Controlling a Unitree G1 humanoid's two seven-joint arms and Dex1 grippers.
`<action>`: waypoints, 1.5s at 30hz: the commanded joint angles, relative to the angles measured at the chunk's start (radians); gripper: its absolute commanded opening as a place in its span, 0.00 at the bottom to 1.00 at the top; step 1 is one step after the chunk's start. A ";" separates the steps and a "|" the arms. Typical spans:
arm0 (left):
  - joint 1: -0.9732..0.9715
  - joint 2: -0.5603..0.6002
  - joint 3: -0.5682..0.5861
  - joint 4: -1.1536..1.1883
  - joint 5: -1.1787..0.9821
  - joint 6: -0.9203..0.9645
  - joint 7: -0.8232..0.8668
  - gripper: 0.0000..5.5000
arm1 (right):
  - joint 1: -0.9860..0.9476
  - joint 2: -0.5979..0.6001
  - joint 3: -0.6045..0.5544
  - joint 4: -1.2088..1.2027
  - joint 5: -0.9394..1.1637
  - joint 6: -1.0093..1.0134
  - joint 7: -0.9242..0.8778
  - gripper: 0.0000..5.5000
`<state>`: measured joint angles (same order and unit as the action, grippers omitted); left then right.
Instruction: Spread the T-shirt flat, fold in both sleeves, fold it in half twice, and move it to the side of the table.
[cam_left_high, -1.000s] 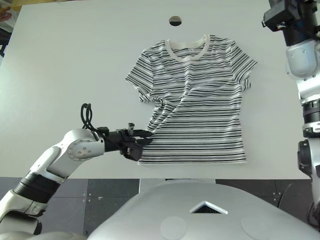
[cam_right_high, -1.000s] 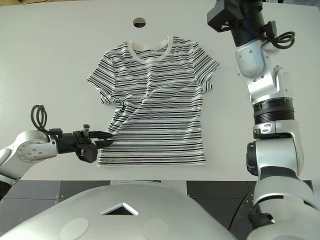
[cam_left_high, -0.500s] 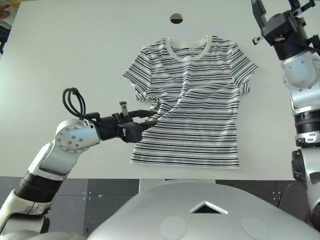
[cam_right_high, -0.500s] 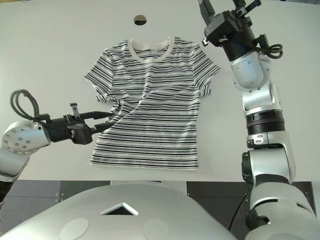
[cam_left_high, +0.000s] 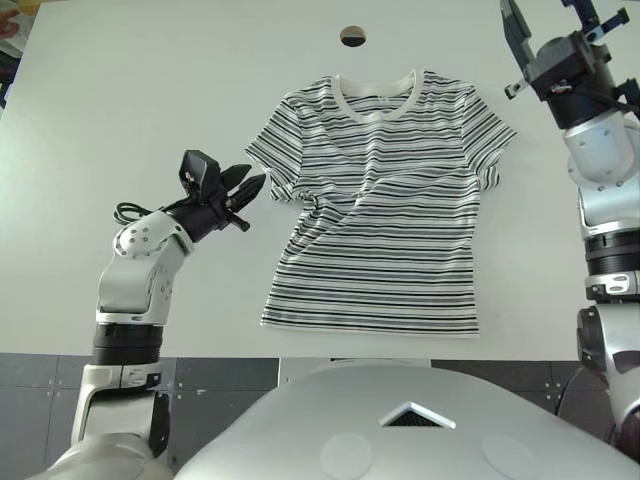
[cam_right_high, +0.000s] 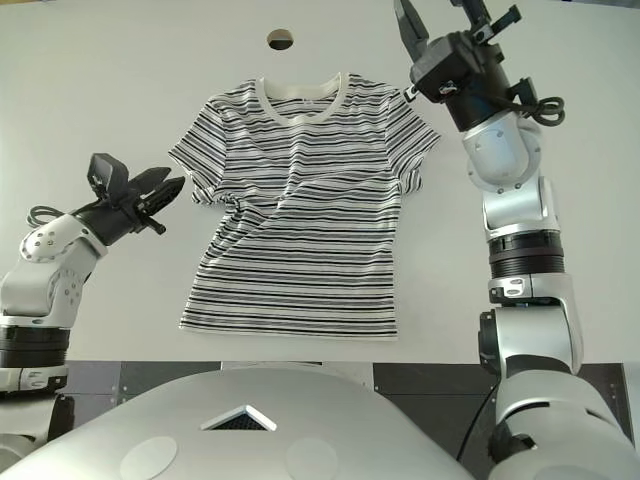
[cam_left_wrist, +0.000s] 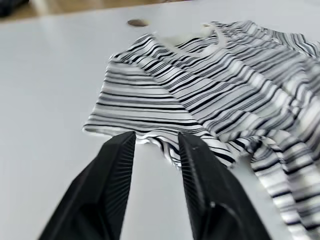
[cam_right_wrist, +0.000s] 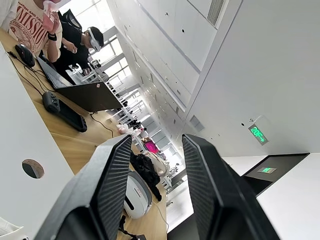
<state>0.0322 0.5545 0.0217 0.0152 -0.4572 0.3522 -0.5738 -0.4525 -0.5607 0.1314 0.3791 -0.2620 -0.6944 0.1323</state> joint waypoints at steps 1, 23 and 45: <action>-0.085 -0.048 0.045 0.111 -0.007 0.090 0.050 0.41 | 0.006 0.000 -0.012 -0.010 -0.014 -0.004 0.010 0.35; -0.267 -0.178 0.172 0.306 -0.054 0.321 0.132 0.36 | 0.027 0.018 -0.010 -0.018 -0.048 -0.006 0.005 0.35; -0.318 -0.196 0.242 0.289 -0.073 0.313 0.119 0.02 | 0.023 0.017 -0.009 0.004 -0.058 -0.008 -0.001 0.35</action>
<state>-0.2712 0.3515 0.2452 0.3277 -0.5265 0.6590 -0.4588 -0.4259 -0.5469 0.1287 0.3786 -0.3102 -0.6975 0.1312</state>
